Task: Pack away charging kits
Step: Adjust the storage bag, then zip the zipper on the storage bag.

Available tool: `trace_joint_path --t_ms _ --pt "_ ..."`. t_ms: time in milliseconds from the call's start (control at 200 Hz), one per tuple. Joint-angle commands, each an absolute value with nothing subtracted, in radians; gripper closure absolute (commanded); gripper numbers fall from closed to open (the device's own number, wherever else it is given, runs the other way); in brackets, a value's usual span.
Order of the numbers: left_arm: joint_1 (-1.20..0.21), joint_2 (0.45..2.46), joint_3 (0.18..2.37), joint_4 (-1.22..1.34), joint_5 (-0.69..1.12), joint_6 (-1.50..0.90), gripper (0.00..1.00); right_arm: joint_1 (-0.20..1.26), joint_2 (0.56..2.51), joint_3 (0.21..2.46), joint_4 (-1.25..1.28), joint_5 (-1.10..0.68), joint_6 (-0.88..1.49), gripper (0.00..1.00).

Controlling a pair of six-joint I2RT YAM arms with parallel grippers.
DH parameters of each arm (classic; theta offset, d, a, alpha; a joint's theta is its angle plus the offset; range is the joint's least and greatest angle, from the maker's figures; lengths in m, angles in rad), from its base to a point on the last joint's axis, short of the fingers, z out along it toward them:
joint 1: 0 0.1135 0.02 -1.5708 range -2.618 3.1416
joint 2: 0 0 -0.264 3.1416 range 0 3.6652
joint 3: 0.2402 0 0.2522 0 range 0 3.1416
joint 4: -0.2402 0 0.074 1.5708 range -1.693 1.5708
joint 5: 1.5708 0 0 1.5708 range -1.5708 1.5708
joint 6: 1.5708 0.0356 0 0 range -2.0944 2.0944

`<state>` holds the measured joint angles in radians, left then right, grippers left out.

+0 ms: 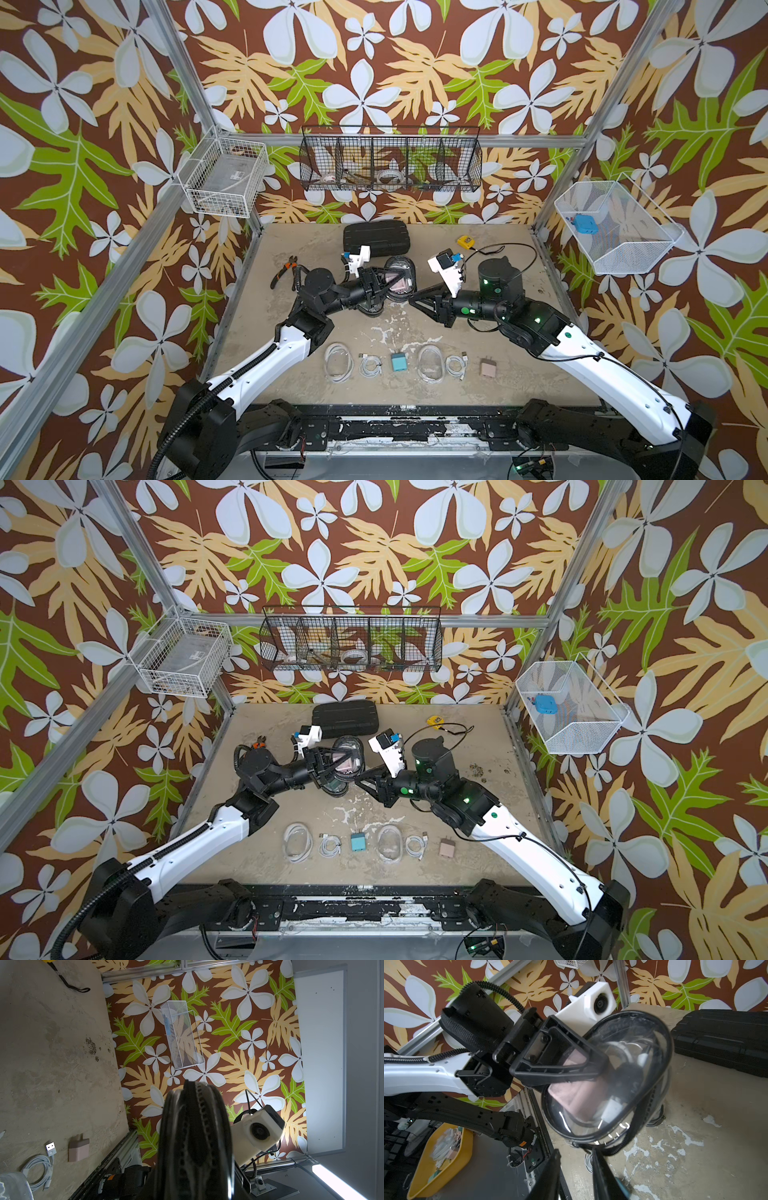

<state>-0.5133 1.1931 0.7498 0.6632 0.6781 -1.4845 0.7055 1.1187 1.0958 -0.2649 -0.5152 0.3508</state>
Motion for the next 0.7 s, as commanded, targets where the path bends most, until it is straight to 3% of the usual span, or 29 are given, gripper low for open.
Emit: trace_joint_path --t_ms 0,551,696 --pt "-0.512 1.190 0.746 0.719 0.677 -1.516 0.81 0.705 1.129 1.100 -0.267 -0.490 0.293 0.71" --pt "-0.512 1.196 0.744 0.725 0.683 -1.526 0.80 0.704 1.187 1.110 -0.213 -0.538 0.300 0.71" --pt "-0.512 1.200 0.745 0.726 0.678 -1.532 0.80 0.723 1.204 1.134 -0.250 -0.511 0.278 0.87"
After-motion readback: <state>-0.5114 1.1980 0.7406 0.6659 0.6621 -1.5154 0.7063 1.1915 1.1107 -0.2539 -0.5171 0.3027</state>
